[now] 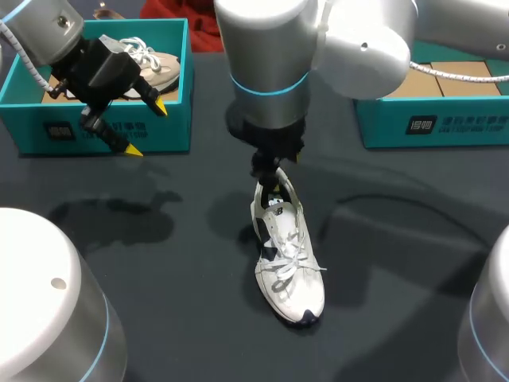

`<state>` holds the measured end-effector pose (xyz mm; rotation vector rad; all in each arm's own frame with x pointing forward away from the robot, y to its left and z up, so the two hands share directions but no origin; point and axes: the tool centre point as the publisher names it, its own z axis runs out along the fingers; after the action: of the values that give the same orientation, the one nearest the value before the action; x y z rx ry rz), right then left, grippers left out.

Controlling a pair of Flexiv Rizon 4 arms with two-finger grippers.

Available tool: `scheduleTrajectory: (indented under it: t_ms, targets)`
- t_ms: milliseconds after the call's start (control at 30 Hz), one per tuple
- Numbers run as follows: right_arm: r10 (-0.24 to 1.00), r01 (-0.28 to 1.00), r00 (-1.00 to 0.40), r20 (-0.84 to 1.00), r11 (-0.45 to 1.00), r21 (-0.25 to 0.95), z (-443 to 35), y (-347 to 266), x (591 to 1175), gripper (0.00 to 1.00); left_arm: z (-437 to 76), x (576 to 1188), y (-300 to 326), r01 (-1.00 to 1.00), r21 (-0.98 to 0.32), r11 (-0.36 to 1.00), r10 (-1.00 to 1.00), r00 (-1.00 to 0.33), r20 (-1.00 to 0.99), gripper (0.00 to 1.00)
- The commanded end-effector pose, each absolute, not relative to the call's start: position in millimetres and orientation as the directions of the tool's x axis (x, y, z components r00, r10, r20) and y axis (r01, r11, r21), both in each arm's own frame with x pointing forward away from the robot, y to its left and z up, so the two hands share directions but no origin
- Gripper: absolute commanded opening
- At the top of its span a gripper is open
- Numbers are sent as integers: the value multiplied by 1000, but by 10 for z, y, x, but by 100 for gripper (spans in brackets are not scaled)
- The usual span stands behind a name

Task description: Take the shoe out of the shoebox, open the shoe tongue, remove and reinsert the insole, then place the shoe into the shoebox

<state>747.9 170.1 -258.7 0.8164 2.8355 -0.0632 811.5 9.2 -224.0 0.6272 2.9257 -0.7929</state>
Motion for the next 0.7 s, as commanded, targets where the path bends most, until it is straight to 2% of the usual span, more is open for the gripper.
scheduleTrajectory:
  t_ms: [33, 167, 233, 700]
  targets:
    - [273, 277, -951, -142, 961, -7, -2610, 1662, 7507, 100, -2246, 8126, 89, 395, -474, 787, 372, -917, -146, 100]
    - [273, 277, -951, -142, 961, -7, -2610, 1662, 7507, 100, -2246, 8126, 89, 395, -474, 787, 372, -917, -146, 100]
    - [214, 220, -965, -154, 975, -22, -2649, 1698, 7551, 100, -2246, 8126, 89, 395, -474, 787, 372, -917, -146, 100]
    - [29, 33, -983, -179, 999, -17, -2847, 1682, 7877, 100, -2246, 8126, 89, 395, -474, 787, 372, -917, -146, 100]
